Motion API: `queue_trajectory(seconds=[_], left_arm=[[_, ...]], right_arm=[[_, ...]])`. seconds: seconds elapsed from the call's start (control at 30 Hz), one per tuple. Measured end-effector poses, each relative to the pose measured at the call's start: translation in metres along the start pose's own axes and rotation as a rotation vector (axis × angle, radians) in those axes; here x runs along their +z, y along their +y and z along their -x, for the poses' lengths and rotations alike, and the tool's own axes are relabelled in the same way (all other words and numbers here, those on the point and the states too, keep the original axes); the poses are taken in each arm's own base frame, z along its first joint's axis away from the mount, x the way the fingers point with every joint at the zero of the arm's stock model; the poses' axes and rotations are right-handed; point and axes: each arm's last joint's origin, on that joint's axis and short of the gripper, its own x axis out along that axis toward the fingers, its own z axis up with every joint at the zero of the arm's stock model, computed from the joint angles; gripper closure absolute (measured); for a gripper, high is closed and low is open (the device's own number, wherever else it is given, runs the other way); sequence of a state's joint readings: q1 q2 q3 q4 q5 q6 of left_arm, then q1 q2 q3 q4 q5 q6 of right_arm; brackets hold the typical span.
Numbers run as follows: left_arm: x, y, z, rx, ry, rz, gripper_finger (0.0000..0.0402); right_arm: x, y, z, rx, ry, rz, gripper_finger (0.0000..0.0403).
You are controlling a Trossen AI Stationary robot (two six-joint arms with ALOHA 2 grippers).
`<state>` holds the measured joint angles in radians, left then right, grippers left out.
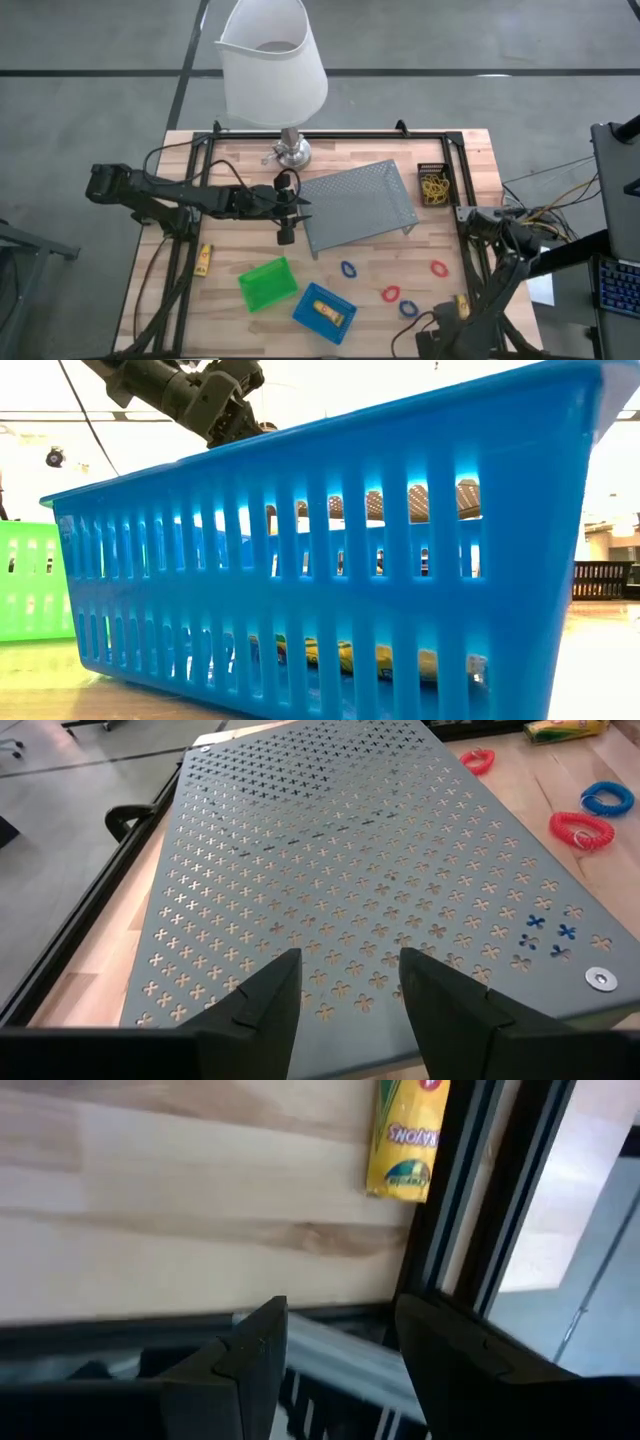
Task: Pick & Place Office Desk Supplies
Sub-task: Put the crayon box into the blue basket
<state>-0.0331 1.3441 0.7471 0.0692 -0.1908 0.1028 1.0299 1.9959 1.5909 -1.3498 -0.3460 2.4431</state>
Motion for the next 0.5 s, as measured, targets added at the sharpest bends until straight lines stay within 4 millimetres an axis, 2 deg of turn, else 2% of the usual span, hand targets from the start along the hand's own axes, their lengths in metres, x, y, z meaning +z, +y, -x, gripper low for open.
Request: queue_trajectory(seconds=[0.3,0.5], left_arm=[[0.000,0.000,0.000,-0.001,0.000,0.000,0.0227],[0.000,0.000,0.000,0.000,0.001,0.000,0.0227]], right_arm=[[0.003,0.003,-0.030,-0.151,-0.191,-0.061,0.0216],[0.002,0.010,-0.045,-0.196,-0.244,-0.073,0.0216]])
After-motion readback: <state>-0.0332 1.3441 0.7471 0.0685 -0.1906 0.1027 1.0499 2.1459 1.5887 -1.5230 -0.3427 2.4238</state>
